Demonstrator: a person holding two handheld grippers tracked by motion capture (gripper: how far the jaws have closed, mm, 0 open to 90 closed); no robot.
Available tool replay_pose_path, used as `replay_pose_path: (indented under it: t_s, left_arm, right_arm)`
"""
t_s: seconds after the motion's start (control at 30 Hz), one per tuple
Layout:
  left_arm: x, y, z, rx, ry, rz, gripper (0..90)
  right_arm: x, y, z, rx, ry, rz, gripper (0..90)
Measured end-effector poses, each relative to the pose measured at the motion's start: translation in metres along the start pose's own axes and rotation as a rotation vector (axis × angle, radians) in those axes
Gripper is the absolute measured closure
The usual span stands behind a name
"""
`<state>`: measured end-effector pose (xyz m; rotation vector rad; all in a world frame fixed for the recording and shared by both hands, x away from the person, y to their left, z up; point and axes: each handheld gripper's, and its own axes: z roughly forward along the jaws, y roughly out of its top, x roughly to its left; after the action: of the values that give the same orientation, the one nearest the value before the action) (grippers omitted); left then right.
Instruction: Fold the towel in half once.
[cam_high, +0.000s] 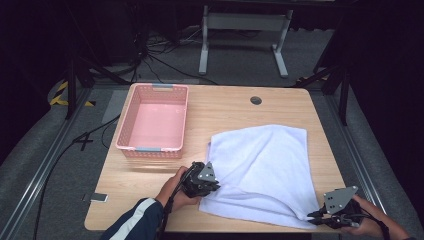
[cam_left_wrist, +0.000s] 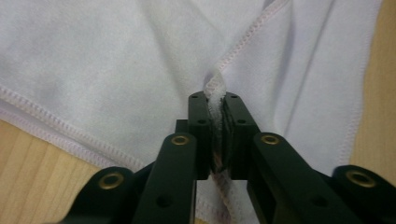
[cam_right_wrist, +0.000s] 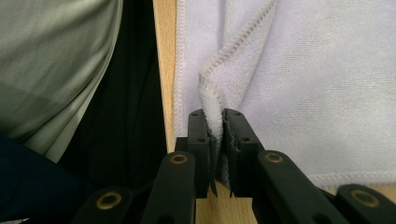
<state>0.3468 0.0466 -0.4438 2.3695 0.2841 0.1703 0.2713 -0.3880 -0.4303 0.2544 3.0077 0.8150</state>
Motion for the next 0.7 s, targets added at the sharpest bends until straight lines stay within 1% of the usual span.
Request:
replay_pose_path:
  t_s: [0.03,0.07,0.1,0.13,0.17,0.2,0.23,0.27,0.3,0.33,0.37,0.4,0.43,0.47,0.5,0.53,0.57,0.6,0.63,0.67,0.7]
  left_arm:
    - [-0.001,0.0,-0.003,-0.008,-0.001,0.017,85.6]
    - [-0.001,0.0,-0.003,-0.008,-0.001,0.017,85.8]
    - [-0.007,0.0,-0.013,-0.033,0.025,0.041,85.7]
    - [-0.007,0.0,-0.013,-0.033,0.025,0.041,85.3]
    - [-0.01,-0.001,-0.02,-0.064,0.021,0.043,85.3]
    - [-0.012,-0.002,-0.025,-0.069,0.012,0.061,85.2]
    - [-0.016,-0.003,-0.029,-0.069,0.01,0.093,85.1]
    - [-0.022,-0.006,-0.034,-0.048,0.0,0.126,85.0]
    - [-0.025,-0.007,-0.035,-0.033,-0.008,0.138,85.0]
    - [-0.031,-0.011,-0.034,0.009,-0.018,0.155,84.6]
    - [-0.034,-0.014,-0.033,0.052,-0.011,0.168,83.0]
    - [-0.036,-0.017,-0.032,0.083,-0.009,0.164,80.3]
    - [-0.037,-0.021,-0.031,0.1,-0.004,0.146,74.6]
    - [-0.037,-0.024,-0.031,0.118,0.01,0.119,67.1]
    - [-0.033,-0.026,-0.034,0.112,0.03,0.068,55.8]
    - [-0.03,-0.028,-0.037,0.088,0.045,0.025,47.0]
    - [-0.026,-0.028,-0.041,0.051,0.061,-0.005,43.7]
    - [-0.024,-0.028,-0.044,0.025,0.067,-0.028,40.7]
    - [-0.021,-0.026,-0.047,-0.01,0.064,-0.048,37.7]
    - [-0.018,-0.023,-0.049,-0.045,0.046,-0.061,35.1]
    - [-0.017,-0.02,-0.049,-0.061,0.043,-0.054,34.0]
  right_arm:
    - [0.0,0.0,0.0,-0.003,0.001,-0.003,81.6]
    - [0.0,0.0,0.0,-0.003,0.0,-0.003,81.5]
    - [0.0,0.0,-0.001,-0.005,-0.001,-0.001,81.0]
    - [0.0,0.0,-0.001,-0.005,-0.001,-0.001,81.0]
    - [0.0,0.0,-0.001,-0.008,0.004,0.003,80.8]
    - [0.0,-0.001,-0.001,-0.01,0.009,0.005,80.7]
    - [0.0,-0.001,-0.002,-0.01,0.012,-0.001,80.8]
    - [0.001,-0.001,-0.002,-0.01,0.02,0.0,80.7]
    - [0.002,-0.002,-0.001,-0.008,0.027,-0.006,80.3]
    - [0.002,-0.002,-0.001,-0.006,0.034,-0.006,79.5]
    - [0.002,-0.002,-0.001,0.002,0.043,-0.01,76.5]
    - [0.002,-0.002,0.0,0.012,0.051,-0.011,74.3]
    - [0.003,-0.002,0.001,0.024,0.048,-0.017,71.3]
    - [0.003,-0.003,0.0,0.029,0.046,-0.015,67.8]
    - [0.004,-0.003,-0.001,0.025,0.047,-0.011,63.8]
    - [0.003,-0.004,-0.004,0.008,0.025,-0.006,59.2]
    - [0.002,-0.004,-0.008,-0.013,0.009,0.011,57.4]
    - [0.0,-0.005,-0.014,-0.04,-0.011,0.021,54.6]
    - [-0.002,-0.006,-0.018,-0.062,-0.03,0.031,51.0]
    - [-0.004,-0.006,-0.025,-0.101,-0.052,0.053,51.2]
    - [-0.008,-0.006,-0.035,-0.154,-0.077,0.068,50.5]
